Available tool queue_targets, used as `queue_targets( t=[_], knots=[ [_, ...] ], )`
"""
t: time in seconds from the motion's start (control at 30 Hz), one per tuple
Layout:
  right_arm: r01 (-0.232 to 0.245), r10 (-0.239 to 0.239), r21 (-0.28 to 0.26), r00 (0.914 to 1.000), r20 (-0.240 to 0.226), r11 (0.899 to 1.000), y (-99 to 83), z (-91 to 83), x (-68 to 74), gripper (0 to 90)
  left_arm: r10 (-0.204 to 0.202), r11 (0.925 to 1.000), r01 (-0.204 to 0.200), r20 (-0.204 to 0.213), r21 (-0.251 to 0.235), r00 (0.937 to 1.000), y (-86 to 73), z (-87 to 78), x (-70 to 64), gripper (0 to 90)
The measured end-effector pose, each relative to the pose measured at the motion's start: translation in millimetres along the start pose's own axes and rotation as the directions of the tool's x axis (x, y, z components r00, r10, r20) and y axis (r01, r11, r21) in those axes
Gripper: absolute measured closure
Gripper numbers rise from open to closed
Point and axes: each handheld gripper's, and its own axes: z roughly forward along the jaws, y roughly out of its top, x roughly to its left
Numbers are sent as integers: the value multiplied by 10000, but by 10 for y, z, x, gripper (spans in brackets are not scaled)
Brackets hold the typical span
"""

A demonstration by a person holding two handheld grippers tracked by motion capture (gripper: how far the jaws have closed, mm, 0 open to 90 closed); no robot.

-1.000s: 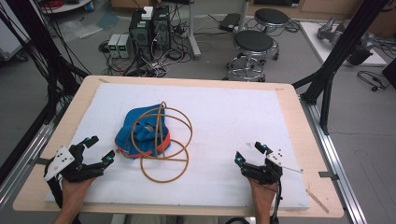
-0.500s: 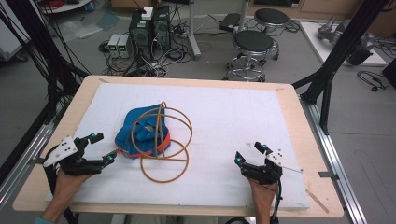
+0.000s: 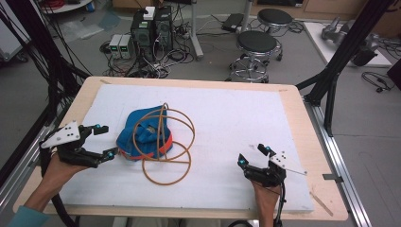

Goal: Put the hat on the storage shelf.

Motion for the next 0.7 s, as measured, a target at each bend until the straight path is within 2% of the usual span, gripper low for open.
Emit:
queue_targets(
  t=[0.03, 0.07, 0.1, 0.17, 0.2, 0.27, 0.3, 0.33, 0.37, 0.4, 0.43, 0.47, 0.5, 0.57, 0.7],
  knots=[
    [-2, 2, 0, 10000, 14, 10000, 0, 0, 1, 92, 0, 10000, 0, 0, 0, 10000, 0, 0, 0, 138],
    [7, -7, -5, 10000, 29, 10000, 0, 1, 2, 92, -16, 9994, 9, 219, 347, 9998, 32, 59, 13, 138],
    [7, -7, -5, 10000, 29, 10000, 0, 1, 2, 92, -16, 9994, 9, 219, 347, 9998, 32, 59, 13, 139],
    [14, -14, 22, 10000, 56, 10000, 0, 5, 2, 92, 7, 9969, -44, 477, 788, 9989, 61, 131, 15, 140],
    [15, -15, 26, 10000, 58, 10000, 1, 6, 3, 92, 112, 9929, -203, 783, 1176, 9969, 90, 205, 0, 141],
    [47, -47, 13, 10000, 50, 10000, 1, 7, 2, 93, 364, 9889, -494, 939, 1400, 9949, 111, 263, -23, 150],
    [47, -47, 13, 10000, 50, 10000, 1, 7, 2, 93, 364, 9889, -494, 939, 1400, 9949, 111, 263, -23, 159],
    [75, -75, -3, 10000, 50, 10000, 1, 9, 3, 93, 611, 9833, -787, 1093, 1642, 9921, 110, 330, -47, 174],
    [51, -51, 15, 10000, 54, 10000, 1, 8, 6, 93, 611, 9833, -787, 1093, 1642, 9921, 110, 330, -47, 182],
    [74, -74, 15, 10000, 46, 10000, 1, 8, 5, 93, 689, 9776, -915, 1230, 1893, 9900, 94, 377, -54, 185],
    [74, -74, 15, 10000, 46, 10000, 1, 8, 5, 93, 689, 9776, -915, 1230, 1893, 9900, 94, 377, -54, 188],
    [80, -80, 12, 10000, 28, 10000, 1, 8, 2, 93, 787, 9694, -1066, 1311, 2212, 9882, 72, 421, -53, 195],
    [80, -80, 12, 10000, 28, 10000, 1, 8, 2, 93, 787, 9694, -1066, 1311, 2212, 9882, 72, 421, -53, 197],
    [51, -51, 11, 10000, 23, 10000, 1, 7, 2, 93, 841, 9603, -1153, 1306, 2539, 9879, 29, 484, -53, 196],
    [45, -45, 10, 10000, 28, 10000, 1, 6, 6, 93, 662, 9583, -1018, 1389, 2671, 9881, -54, 555, -73, 204]
  ],
)
